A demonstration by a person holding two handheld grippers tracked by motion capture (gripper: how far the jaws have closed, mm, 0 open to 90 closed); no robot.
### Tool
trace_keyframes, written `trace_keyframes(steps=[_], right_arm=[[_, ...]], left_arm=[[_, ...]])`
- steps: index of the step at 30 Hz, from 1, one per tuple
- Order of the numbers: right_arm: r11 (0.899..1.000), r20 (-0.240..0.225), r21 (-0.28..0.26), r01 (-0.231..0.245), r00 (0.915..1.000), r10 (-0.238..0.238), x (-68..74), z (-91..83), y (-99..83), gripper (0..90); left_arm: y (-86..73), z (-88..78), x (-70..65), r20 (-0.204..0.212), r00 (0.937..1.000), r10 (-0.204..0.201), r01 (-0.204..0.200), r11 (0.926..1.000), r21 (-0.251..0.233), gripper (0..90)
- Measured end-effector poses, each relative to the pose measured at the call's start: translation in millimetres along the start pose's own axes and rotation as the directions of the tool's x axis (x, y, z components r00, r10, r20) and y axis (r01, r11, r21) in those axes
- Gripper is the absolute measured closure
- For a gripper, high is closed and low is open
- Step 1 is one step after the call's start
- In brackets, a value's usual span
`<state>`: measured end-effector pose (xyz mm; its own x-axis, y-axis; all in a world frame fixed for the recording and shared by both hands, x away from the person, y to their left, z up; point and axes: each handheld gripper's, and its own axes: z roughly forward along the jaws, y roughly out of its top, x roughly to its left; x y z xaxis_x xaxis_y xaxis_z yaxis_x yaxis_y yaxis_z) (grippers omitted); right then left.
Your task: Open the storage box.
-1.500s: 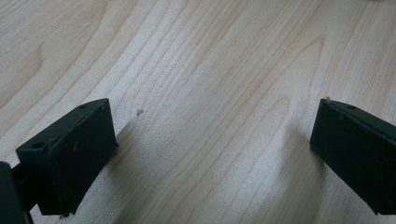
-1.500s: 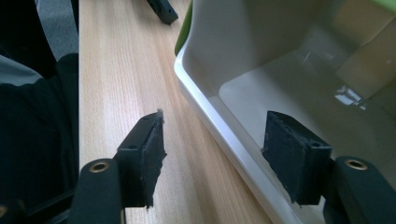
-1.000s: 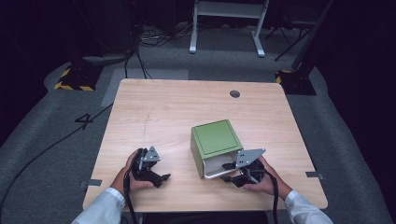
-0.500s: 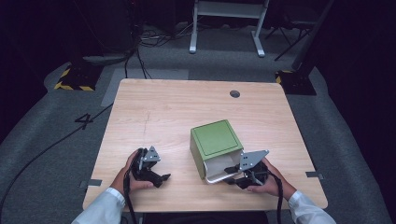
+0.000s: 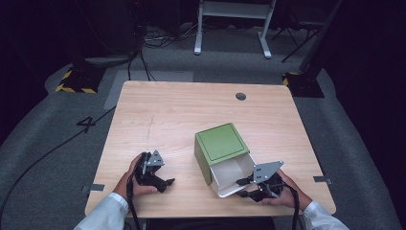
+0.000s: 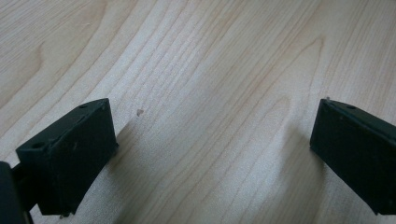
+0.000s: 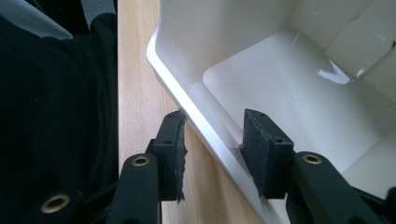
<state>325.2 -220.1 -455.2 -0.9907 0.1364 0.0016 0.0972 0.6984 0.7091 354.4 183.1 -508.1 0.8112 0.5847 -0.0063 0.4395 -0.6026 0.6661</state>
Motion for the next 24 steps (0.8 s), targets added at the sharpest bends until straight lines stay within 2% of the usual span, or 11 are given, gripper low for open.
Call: trace_keyframes(steps=[7, 13, 24], right_arm=[[1.0, -0.023, -0.006, -0.014, 0.9996, 0.014, 5.7, -7.0, -11.0, 61.1], [1.0, -0.029, -0.007, -0.009, 0.9996, 0.009, 10.7, -13.1, -16.3, 61.5], [0.999, -0.025, -0.023, -0.037, 0.999, 0.037, 14.2, -27.9, -31.5, 60.9]], left_arm=[[0.0, 0.0, 0.0, 0.0, 1.0, -0.001, 0.001, 1.0, 0.0, 0.5], [0.0, 0.0, -0.1, 0.0, 1.0, -0.002, 0.002, 1.0, 0.001, 0.5], [-0.1, 0.0, -0.2, -0.004, 1.0, -0.004, 0.004, 1.0, 0.0, 0.5]])
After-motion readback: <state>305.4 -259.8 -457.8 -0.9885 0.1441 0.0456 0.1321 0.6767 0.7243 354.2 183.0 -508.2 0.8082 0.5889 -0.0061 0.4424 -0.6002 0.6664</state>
